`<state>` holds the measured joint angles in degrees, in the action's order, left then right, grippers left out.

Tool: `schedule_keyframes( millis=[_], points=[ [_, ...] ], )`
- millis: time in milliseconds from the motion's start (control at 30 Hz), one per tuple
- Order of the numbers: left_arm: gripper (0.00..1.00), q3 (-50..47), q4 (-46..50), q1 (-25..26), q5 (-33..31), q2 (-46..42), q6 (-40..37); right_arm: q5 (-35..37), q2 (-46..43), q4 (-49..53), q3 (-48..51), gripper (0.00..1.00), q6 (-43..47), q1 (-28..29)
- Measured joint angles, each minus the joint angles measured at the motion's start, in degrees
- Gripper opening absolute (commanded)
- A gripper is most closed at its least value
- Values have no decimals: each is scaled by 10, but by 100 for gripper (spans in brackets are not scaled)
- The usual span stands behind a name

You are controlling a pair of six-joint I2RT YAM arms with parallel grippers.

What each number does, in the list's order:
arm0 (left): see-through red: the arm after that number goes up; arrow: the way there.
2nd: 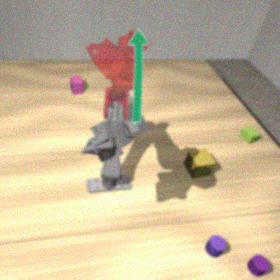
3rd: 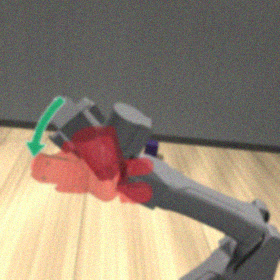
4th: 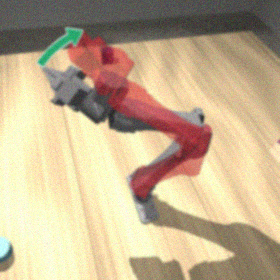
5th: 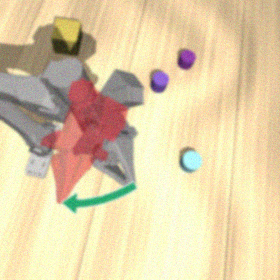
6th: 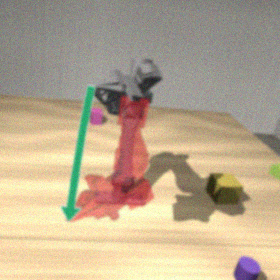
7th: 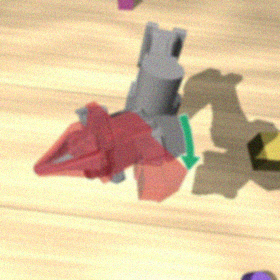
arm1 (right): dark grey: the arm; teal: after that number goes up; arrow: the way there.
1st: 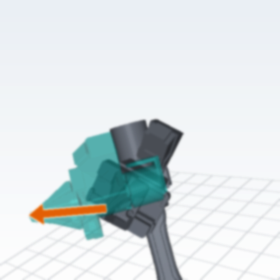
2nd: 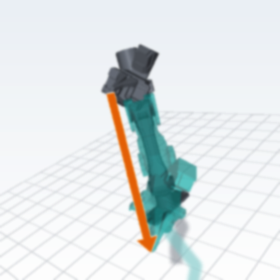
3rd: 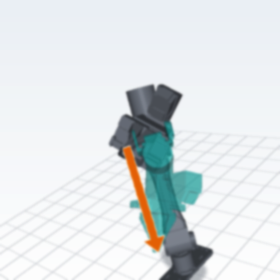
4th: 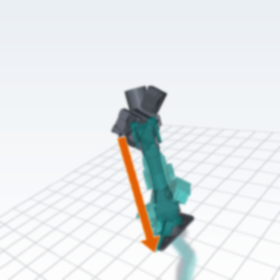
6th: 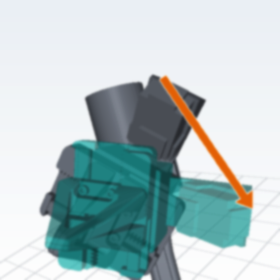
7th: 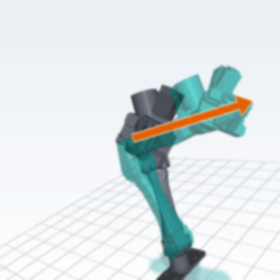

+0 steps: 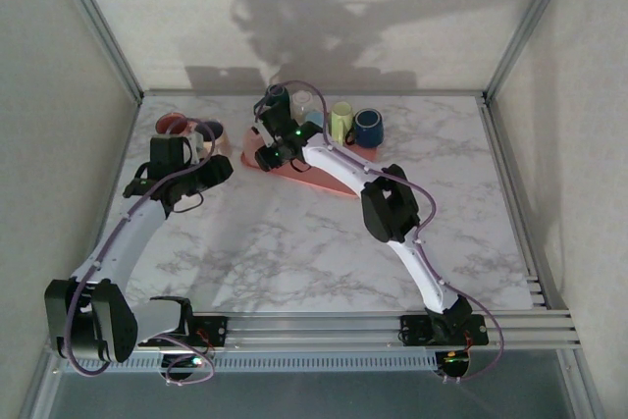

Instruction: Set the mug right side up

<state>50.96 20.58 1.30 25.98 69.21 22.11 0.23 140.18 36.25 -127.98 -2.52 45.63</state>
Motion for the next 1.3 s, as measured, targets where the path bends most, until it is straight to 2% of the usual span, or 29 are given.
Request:
schedule_keyframes(
  millis=[133,333,700,800,1300],
  points=[
    [52,-1,-2,0,0,0,2,0,18,0,-18,46,7,0],
    [52,-3,-6,0,0,0,2,2,47,-2,-44,39,23,0],
    [52,-3,-6,0,0,0,7,21,59,-7,-55,11,47,0],
    [52,-3,-6,0,0,-3,14,24,48,-26,-32,0,52,0],
    [52,-9,-32,0,34,-28,61,14,-112,-86,181,0,48,-2]
  ],
)
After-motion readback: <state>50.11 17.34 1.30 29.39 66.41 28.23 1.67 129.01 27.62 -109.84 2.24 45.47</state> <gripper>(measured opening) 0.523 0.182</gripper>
